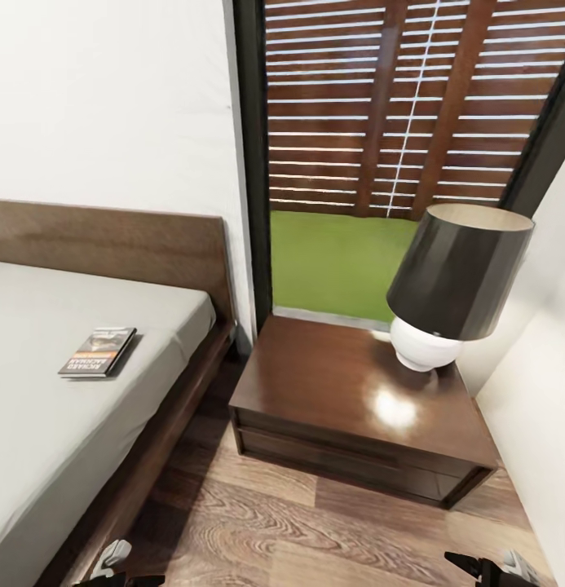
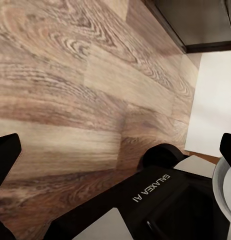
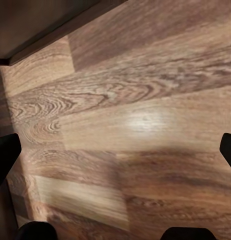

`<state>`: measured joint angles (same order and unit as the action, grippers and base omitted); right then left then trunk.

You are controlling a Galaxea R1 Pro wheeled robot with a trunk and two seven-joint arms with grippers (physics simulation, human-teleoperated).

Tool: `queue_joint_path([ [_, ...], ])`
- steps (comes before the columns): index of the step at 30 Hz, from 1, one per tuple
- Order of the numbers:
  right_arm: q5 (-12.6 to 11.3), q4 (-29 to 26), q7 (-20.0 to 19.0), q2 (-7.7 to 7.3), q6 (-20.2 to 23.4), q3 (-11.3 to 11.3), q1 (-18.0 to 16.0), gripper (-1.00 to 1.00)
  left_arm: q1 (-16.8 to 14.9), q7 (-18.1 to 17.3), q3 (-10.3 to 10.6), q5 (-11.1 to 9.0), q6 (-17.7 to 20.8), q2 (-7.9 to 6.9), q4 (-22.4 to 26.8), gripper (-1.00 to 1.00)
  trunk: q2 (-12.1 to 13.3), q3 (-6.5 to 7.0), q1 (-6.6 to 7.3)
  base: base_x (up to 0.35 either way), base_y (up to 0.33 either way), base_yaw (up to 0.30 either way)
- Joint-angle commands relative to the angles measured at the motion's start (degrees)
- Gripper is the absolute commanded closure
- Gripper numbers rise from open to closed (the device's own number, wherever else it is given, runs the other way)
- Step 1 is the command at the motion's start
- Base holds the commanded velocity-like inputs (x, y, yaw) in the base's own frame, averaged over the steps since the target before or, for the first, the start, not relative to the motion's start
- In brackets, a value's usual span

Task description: In the bedroom, move the book from the bed onto either nightstand, and place the two sandals side by side next to the bed.

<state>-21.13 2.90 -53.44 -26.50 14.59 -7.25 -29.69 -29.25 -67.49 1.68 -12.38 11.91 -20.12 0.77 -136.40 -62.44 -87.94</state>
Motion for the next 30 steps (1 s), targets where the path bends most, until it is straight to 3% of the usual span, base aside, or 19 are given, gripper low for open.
queue_joint_path([
  [1, -0.1, 0.2, -0.2, -0.03, 0.5, -0.4, -0.1, -1.0, 0.0, -0.2, 0.2, -0.4, 0.6, -0.01, 0.0, -1.0, 0.0, -0.05, 0.0, 0.111, 0.079, 0.0],
  [28, -0.3, 0.2, -0.6, -0.04, 0.8, -0.4, -0.1, -1.0, 0.0, 0.1, 0.2, -0.4, 0.5, 0.03, 0.0, -1.0, 0.0, -0.05, 0.0, 0.06, 0.029, 0.0],
  [30, -0.7, 0.3, -1.3, 0.61, 1.1, -0.2, 0.6, -1.0, 0.6, -0.6, 1.0, -0.7, -0.1, -0.41, 0.0, -1.0, 0.0, -0.05, 0.0, 0.0, 0.0, 0.0],
])
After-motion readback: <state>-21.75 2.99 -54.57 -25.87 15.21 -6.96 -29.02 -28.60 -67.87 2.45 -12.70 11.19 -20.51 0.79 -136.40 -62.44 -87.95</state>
